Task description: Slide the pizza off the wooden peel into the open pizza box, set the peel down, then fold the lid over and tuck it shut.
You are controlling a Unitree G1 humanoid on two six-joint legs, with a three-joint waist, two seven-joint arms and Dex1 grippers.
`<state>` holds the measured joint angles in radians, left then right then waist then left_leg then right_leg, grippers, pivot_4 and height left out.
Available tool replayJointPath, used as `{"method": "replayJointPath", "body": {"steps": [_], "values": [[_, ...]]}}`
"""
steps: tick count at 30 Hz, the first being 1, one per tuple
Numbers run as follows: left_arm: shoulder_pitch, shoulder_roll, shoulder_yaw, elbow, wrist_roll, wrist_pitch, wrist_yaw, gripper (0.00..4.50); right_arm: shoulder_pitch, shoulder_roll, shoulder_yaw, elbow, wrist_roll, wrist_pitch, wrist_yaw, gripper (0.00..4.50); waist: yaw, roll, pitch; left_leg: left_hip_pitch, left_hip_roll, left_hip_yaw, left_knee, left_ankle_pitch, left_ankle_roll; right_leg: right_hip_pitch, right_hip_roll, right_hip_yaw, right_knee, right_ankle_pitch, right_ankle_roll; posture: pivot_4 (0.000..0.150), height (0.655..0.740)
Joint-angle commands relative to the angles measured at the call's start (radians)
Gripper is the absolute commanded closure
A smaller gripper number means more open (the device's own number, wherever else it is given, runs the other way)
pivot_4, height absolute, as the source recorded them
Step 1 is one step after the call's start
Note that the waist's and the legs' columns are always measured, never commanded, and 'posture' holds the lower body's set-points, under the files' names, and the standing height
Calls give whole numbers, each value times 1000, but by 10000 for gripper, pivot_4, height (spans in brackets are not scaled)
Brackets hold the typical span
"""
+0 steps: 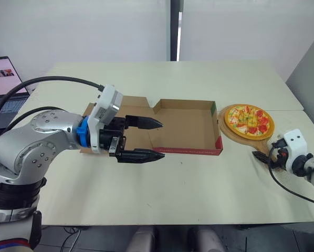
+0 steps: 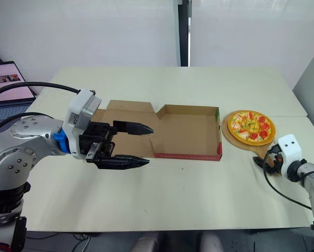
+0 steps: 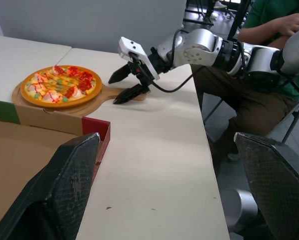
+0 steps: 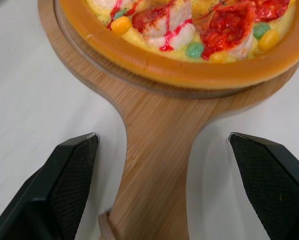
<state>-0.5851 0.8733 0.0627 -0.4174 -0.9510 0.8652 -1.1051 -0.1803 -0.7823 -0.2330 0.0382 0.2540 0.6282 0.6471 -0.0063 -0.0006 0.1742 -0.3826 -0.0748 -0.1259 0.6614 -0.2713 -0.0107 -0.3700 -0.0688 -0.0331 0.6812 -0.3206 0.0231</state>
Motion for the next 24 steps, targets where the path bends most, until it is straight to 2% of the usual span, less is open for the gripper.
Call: {"method": "replayJointPath", "body": {"steps": [1,3,7,11,13,24], "values": [[-18,7,0,-14,4,-3,-8,0,-35,10,18,18,-7,61,-25,175,0,0,0,0,0,0,0,0,0,0,0,0,0,0,0,1500,7400],[-21,6,0,-15,2,-1,-6,0,-46,15,17,24,7,116,-29,175,0,0,0,0,0,0,0,0,0,0,0,0,0,0,0,1500,7400],[-22,6,2,-17,4,-1,0,0,-31,25,23,27,9,131,-28,8548,1,-2,-1,1,0,0,0,0,0,1,0,0,0,0,0,1500,7400],[-24,11,5,-9,9,-4,-5,0,-18,49,16,23,8,82,-31,22802,1,-7,-4,1,0,0,0,0,0,1,0,0,0,0,0,1500,7400],[-27,16,7,-1,15,-6,-9,0,-12,59,15,23,1,55,-33,27676,1,-7,-4,1,0,0,0,0,0,1,0,0,0,0,0,1500,7400],[-32,33,21,20,26,-8,-8,0,-18,113,-130,23,34,63,-141,28439,3,-8,-5,1,0,0,0,0,0,1,2,3,0,1,1,1500,7400]]}}
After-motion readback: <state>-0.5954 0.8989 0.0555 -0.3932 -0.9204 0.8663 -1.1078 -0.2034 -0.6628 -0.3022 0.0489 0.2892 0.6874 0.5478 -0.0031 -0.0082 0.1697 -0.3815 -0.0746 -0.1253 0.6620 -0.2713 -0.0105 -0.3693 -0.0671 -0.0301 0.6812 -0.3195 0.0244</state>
